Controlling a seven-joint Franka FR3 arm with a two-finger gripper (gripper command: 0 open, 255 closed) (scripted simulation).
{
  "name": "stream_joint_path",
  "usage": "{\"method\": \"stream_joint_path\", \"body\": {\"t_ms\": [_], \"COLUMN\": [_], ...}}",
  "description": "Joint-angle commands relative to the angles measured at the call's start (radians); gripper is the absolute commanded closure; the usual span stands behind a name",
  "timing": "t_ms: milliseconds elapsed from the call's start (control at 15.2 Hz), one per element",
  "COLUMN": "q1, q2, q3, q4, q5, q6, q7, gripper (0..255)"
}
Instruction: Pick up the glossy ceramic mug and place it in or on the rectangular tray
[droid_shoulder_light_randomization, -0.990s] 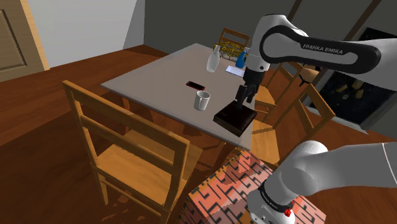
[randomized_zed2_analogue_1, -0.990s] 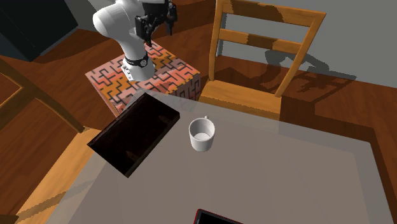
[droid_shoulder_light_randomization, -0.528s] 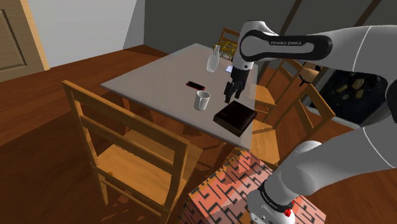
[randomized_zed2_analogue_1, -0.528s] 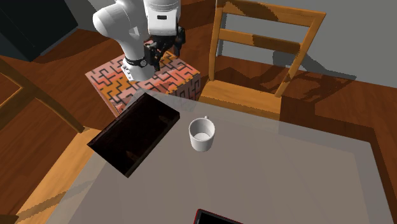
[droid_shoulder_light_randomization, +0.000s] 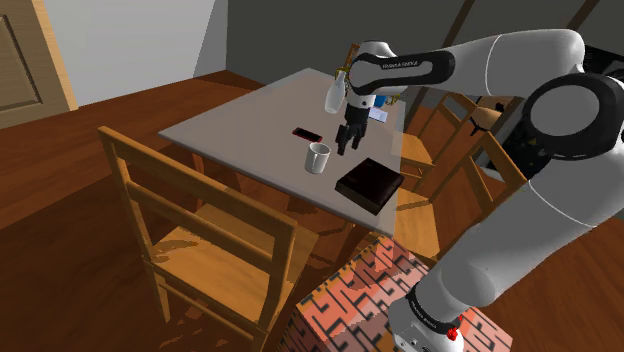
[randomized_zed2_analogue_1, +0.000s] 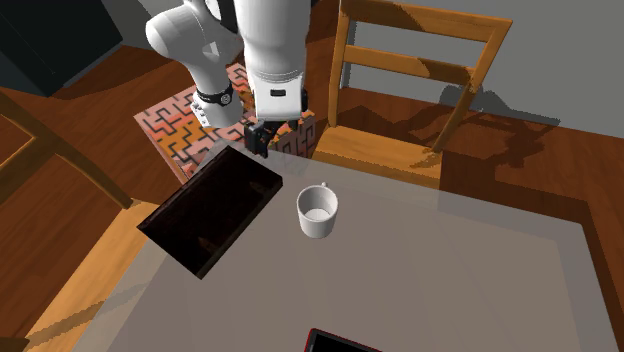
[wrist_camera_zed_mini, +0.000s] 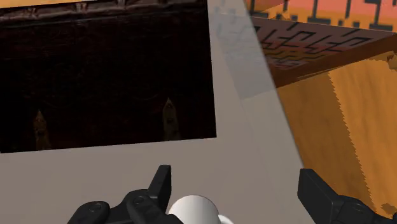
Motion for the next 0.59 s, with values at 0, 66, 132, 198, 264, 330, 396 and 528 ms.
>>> {"method": "stream_joint_path", "body": {"t_ms": [0, 66, 132, 198, 264, 330, 396, 528], "q1": [-0.006, -0.010, -0.014, -0.018, -0.024, -0.030, -0.036, -0.051], "q2": [0.079, 0.120, 0.161, 0.203, 0.245, 0.287, 0.329, 0.416], "q3": [-0.010, -0.014, -0.017, -0.019, -0.021, -0.022, -0.022, -0.021], "q4": [0.070, 0.106, 0.144, 0.183, 0.224, 0.267, 0.312, 0.408], "q5": [0.015, 0.024, 0.033, 0.042, 0.052, 0.061, 0.071, 0.089], "q6": [0.006, 0.009, 0.010, 0.010, 0.008, 0.005, 0.000, -0.013], "q7": [-0.030, -0.044, -0.059, -0.072, -0.086, -0.098, -0.111, -0.133], "gripper": [0, 0, 0, 0, 0, 0, 0, 0]}}
